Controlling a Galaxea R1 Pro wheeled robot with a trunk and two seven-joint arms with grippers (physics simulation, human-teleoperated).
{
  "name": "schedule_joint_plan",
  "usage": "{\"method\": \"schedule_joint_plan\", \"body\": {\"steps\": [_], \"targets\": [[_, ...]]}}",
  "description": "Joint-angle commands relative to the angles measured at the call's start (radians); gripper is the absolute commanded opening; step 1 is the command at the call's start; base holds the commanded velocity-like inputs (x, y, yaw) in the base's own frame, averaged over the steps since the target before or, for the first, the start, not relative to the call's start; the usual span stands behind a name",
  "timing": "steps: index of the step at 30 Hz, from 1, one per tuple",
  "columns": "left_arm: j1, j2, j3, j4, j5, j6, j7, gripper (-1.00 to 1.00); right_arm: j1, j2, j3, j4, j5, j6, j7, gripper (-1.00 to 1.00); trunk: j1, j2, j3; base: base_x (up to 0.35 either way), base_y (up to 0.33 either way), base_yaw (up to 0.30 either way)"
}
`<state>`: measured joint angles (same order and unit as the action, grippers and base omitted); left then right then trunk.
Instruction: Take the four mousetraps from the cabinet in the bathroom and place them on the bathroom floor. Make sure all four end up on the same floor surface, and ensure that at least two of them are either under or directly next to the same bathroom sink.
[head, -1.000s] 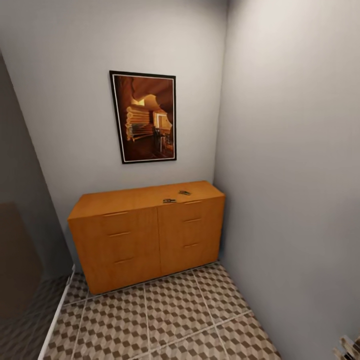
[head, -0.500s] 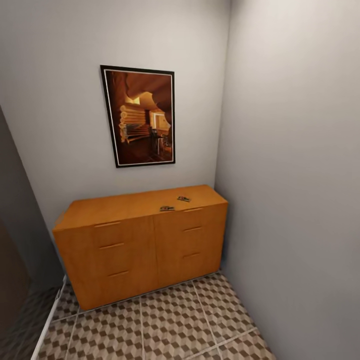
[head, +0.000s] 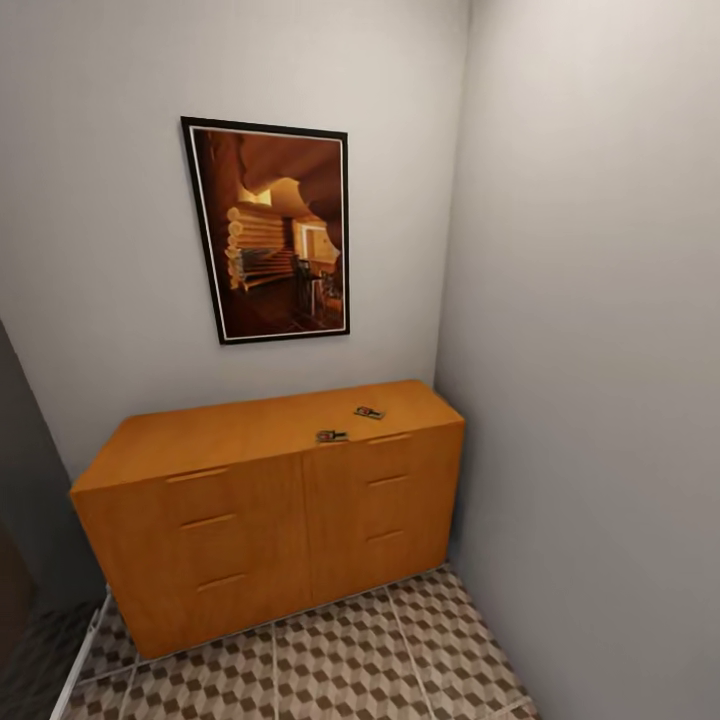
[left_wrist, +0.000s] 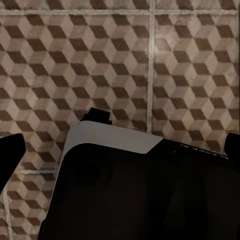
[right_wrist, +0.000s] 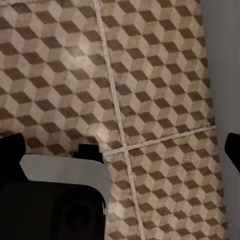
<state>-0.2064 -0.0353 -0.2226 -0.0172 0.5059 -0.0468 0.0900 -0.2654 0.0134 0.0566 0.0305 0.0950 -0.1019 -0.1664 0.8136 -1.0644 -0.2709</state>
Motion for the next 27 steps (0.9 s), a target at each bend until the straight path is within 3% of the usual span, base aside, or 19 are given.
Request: {"method": "schedule_joint_plan", "body": {"steps": [1, 18, 27], "targets": [[-0.001, 0.000, -0.009, 0.000, 0.008, -0.003, 0.003, 1.00, -0.001, 0.000, 0.005, 0.003, 0.009, -0.003, -0.007, 1.00, 0.001, -0.001, -0.001, 0.321, 0.000, 0.000], [-0.001, 0.000, -0.008, 0.000, 0.008, -0.005, 0.003, 1.00, -0.001, 0.000, 0.006, 0.003, 0.011, -0.004, -0.006, 1.00, 0.001, -0.001, -0.001, 0.321, -0.005, 0.000], [-0.001, 0.000, -0.008, 0.000, 0.008, -0.005, 0.002, 1.00, -0.001, 0.000, 0.005, 0.003, 0.011, -0.005, -0.007, 1.00, 0.001, -0.001, -0.001, 0.305, -0.100, 0.000]]}}
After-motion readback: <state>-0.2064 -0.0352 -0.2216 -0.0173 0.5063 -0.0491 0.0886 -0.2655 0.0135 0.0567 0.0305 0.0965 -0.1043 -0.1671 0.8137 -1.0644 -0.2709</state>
